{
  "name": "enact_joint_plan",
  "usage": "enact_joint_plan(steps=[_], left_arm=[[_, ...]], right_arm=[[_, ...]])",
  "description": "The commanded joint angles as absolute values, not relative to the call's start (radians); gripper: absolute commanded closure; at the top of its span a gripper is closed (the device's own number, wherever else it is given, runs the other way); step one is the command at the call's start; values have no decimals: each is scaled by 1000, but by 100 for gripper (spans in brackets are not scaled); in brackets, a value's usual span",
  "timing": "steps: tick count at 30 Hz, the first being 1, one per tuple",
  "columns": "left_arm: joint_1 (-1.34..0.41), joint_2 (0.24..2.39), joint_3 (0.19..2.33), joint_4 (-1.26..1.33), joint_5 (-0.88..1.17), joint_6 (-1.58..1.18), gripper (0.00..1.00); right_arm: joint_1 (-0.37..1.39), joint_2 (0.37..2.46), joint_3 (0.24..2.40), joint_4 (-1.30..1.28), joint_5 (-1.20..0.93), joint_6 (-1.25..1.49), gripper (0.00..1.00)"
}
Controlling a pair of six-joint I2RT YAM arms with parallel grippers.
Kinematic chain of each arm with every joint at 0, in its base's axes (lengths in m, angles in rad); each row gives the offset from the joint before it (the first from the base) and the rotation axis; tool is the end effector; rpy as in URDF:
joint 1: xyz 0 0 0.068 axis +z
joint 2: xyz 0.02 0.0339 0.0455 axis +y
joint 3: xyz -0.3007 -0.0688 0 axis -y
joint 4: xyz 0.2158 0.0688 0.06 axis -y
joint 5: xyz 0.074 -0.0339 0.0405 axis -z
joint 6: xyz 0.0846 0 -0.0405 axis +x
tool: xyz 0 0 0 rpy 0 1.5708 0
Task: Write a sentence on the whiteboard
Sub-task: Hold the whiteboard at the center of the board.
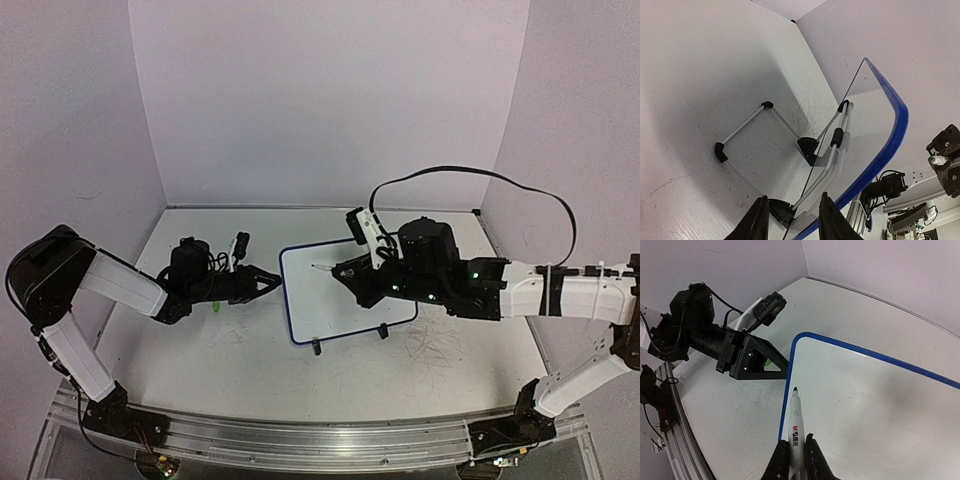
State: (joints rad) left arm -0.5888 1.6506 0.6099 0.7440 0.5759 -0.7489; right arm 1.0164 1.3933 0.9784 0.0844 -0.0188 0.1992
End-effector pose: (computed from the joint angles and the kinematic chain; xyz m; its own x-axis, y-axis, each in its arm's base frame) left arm 0.2600 -0.2291 0.2150 -0.7901 -0.1590 -0.5920 0.4928 0.4096 -0.7677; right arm 0.1769 0.2887 0.3259 -0.3375 -0.1693 -0.9260 -0.8086 0.5557 0.1932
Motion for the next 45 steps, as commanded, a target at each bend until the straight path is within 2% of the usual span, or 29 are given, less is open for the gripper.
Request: enact_joint_plan(steps=[1, 9, 12, 15, 18, 21, 24, 26, 29, 36, 43, 45], left_arm=[[-589, 1669, 651, 781, 592, -712, 68], [-588, 1691, 674, 786, 614, -698, 74], [-592, 1687, 672, 790, 634, -699, 72], [-590, 1619, 613, 790, 555, -696, 70], [-582, 1523, 546, 742, 422, -708, 62], [-580, 1436, 490, 735, 383, -725, 50], [-582, 1373, 481, 739, 473, -710, 37], [-593, 1389, 518, 741, 582, -682, 32], [-616, 1439, 562, 740, 615, -661, 30], [-621, 1547, 647, 746, 609, -638, 37], [-621, 1622, 680, 762, 627, -619, 64], [-621, 1622, 671, 775, 627, -613, 68]], right_arm=[[1023, 1403, 1033, 92, 0, 178, 100], [1027, 1425, 1046, 92, 0, 171, 100], [1029, 1437, 1055, 91, 0, 167, 100], [1029, 1427, 1051, 91, 31, 167, 100], [1029, 1411, 1043, 91, 44, 165, 100], [1029, 1402, 1038, 91, 53, 160, 100], [1029, 1397, 1038, 91, 56, 155, 100], [1029, 1396, 1041, 92, 53, 152, 100], [1029, 1398, 1048, 96, 51, 149, 100], [1029, 1379, 1044, 102, 40, 163, 100], [1029, 1359, 1034, 104, 46, 161, 100], [1029, 1362, 1034, 104, 45, 158, 100]])
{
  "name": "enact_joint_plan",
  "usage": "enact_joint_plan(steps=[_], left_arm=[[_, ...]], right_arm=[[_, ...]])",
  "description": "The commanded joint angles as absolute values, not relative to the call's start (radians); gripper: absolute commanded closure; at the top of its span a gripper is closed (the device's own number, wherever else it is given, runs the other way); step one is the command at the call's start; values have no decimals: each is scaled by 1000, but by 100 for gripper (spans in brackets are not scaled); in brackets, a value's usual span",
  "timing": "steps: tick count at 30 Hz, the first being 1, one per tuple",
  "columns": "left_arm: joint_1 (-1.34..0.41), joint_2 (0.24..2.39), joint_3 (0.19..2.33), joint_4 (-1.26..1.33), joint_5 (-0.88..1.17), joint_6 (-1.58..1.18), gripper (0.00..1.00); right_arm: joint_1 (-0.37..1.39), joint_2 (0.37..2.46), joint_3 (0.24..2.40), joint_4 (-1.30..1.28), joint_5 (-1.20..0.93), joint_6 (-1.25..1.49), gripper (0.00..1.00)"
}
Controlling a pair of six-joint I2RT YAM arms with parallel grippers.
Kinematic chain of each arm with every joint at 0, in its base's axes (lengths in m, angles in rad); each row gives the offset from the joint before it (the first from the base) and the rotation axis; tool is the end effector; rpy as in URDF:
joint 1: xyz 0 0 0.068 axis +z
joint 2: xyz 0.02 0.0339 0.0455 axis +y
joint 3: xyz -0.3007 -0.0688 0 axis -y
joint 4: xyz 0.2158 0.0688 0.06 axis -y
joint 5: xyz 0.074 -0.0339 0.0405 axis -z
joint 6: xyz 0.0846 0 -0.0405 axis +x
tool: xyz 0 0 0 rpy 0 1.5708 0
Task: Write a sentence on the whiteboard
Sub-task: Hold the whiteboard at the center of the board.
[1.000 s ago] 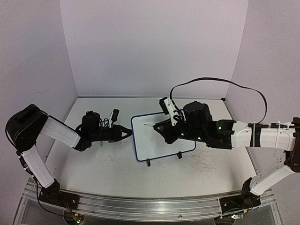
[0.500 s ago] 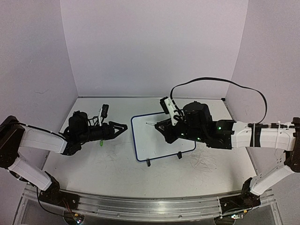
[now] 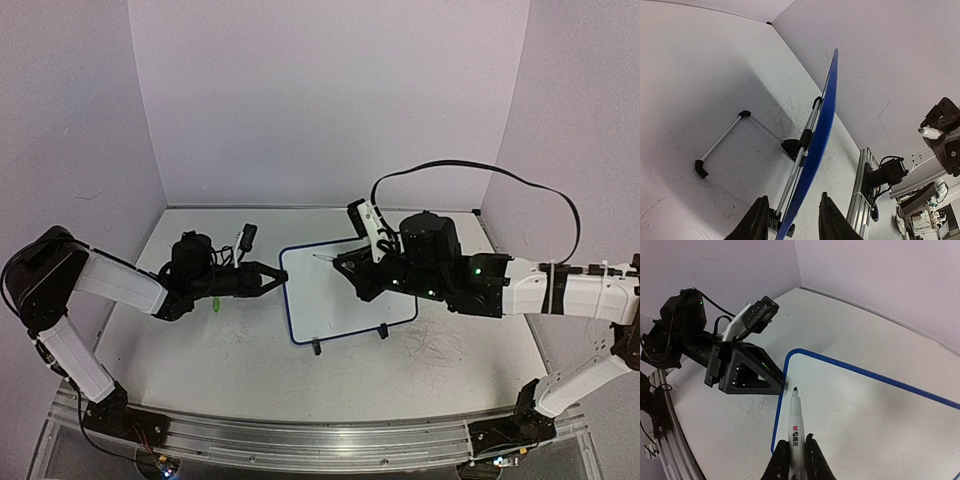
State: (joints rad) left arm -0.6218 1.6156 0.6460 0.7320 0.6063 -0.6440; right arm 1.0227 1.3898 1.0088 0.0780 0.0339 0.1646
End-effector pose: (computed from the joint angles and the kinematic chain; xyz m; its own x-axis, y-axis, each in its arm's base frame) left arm 0.2519 -0.2399 0.2361 -0.7107 -0.0977 -0.6967 0.6279 0.3585 -0.6908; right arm 0.1795 0.2886 0.3374 -0.2904 -0.1614 -0.9432 -0.7994 0.5827 0.1464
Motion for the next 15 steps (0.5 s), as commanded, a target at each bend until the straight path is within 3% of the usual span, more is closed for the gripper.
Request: enact_joint_plan(steps=[1, 11, 15], left_arm=[[-621, 1622, 666, 779, 627, -610, 69], [-621, 1657, 665, 824, 649, -606, 80], [-621, 1661, 662, 829, 648, -591, 90]], right_arm=[[1029, 1364, 1034, 105, 43, 157, 100], [1029, 1383, 1044, 106, 22, 149, 100], [1029, 1389, 1042, 104, 22, 150, 100]])
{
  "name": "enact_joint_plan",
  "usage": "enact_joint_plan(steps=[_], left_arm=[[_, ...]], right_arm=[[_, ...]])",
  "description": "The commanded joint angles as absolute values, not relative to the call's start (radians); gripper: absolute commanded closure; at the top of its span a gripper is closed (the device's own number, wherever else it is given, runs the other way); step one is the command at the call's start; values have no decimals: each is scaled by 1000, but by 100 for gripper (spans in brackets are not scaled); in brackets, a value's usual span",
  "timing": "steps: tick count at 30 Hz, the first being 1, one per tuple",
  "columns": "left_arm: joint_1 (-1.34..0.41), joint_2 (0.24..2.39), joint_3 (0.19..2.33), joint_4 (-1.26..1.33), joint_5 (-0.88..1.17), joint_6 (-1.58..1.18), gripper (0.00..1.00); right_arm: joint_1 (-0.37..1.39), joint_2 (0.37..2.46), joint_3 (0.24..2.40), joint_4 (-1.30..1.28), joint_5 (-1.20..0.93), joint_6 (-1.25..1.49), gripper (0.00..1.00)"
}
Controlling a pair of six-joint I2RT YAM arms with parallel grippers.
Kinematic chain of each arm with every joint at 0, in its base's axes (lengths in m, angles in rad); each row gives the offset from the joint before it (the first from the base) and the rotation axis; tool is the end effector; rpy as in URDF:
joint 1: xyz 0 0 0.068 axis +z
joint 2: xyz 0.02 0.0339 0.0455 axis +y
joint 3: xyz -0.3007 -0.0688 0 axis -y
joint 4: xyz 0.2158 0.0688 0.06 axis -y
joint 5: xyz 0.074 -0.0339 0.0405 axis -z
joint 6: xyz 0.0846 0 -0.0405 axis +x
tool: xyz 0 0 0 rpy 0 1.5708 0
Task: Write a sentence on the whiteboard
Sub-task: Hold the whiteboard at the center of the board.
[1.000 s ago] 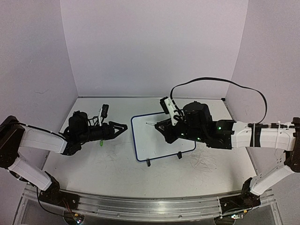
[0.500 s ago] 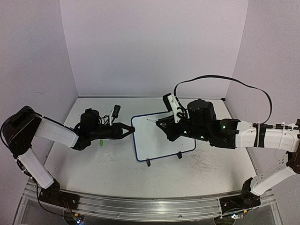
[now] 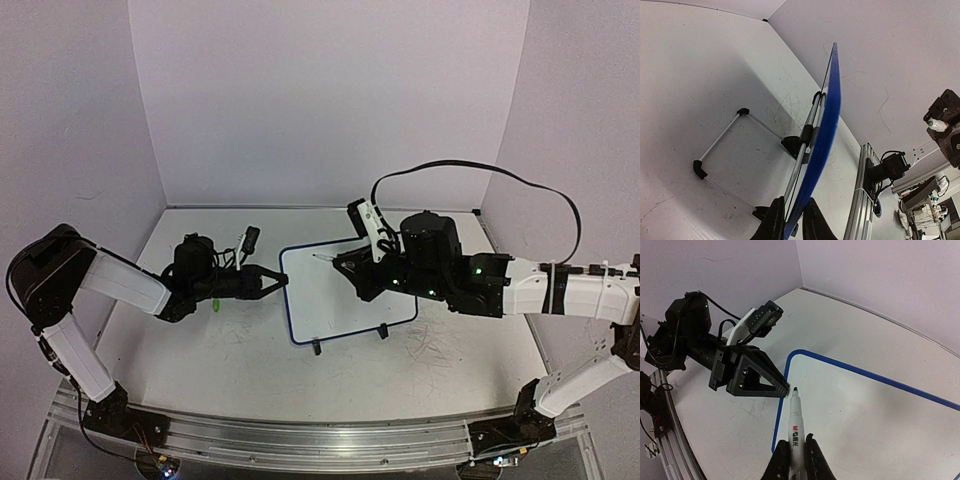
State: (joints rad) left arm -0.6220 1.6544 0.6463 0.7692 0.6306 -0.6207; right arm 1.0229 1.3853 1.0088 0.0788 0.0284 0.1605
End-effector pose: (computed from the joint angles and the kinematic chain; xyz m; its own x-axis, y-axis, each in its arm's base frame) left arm 0.2548 -0.2440 0.2290 -0.7009 -0.0755 -0.7092 0.6497 0.3426 -0.6786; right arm 0.1786 0.2880 0.3390 -0.2849 -0.1603 -0.9451 -0.8039 0.5769 0.1446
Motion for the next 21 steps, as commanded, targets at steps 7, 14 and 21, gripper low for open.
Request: enact_joint_plan(steps=[7, 14, 21], left_arm=[[-621, 1664, 649, 830, 649, -556, 100], [-621, 1661, 638, 830, 649, -529, 100], [-621, 1661, 638, 830, 664, -511, 100]], right_arm=[[1041, 1400, 1042, 80, 50, 138, 100], [1061, 1423, 1053, 68, 77, 139, 100], [1069, 1431, 1062, 59, 92, 134, 100]])
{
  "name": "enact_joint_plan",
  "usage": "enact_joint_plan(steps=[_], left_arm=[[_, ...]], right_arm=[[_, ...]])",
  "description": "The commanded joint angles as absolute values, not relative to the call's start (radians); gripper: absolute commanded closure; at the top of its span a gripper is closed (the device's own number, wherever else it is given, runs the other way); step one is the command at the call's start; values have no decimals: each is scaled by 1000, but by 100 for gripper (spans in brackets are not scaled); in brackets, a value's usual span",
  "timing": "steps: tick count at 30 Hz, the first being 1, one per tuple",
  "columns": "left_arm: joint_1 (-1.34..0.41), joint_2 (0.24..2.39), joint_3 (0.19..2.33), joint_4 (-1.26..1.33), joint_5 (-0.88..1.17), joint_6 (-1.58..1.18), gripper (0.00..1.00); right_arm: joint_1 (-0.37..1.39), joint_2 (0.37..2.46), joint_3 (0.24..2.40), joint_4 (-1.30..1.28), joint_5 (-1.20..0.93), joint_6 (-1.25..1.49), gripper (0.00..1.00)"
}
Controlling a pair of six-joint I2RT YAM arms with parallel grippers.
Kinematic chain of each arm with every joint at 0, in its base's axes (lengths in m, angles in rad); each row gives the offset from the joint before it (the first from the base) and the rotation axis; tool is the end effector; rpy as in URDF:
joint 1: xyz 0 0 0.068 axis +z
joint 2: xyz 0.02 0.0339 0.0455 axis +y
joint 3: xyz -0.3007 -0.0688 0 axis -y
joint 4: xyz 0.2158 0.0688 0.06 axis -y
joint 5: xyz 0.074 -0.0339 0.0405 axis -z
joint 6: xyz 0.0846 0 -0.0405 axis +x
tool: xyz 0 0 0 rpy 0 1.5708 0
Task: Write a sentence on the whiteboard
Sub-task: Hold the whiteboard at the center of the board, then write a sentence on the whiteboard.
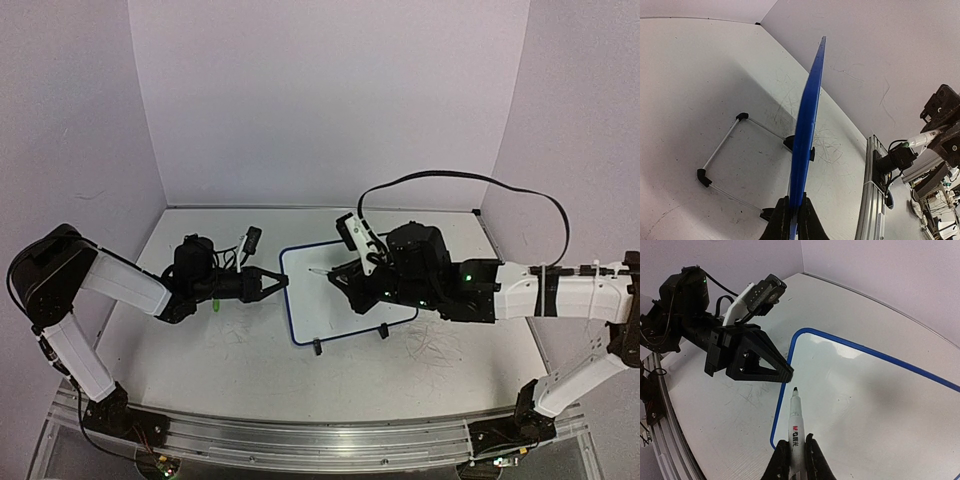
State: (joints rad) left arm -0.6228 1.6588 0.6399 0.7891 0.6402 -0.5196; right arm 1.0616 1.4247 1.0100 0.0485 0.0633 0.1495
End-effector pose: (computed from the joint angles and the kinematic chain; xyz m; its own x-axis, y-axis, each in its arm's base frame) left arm 0.2538 -0.2445 0.2284 -0.6275 -0.0396 -0.7776 0.7243 0.3369 -0.6016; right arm 0.1733 0.2994 0.3222 -0.2981 -0.2290 -0.9267 -0.8072 0.5786 0.1167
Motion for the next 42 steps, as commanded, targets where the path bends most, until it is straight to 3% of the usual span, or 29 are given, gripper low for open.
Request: enact_joint_plan(steps=[1, 19, 42], left_arm=[[-621, 1663, 637, 830, 665, -509, 100], [-624, 1663, 637, 830, 676, -492, 100], [-632, 1663, 644, 830, 673, -492, 100]], right_arm=[[1070, 1435, 1064, 59, 94, 135, 100], [1112, 1531, 1127, 29, 222, 110, 100], [1112, 1643, 1198, 77, 199, 87, 100]])
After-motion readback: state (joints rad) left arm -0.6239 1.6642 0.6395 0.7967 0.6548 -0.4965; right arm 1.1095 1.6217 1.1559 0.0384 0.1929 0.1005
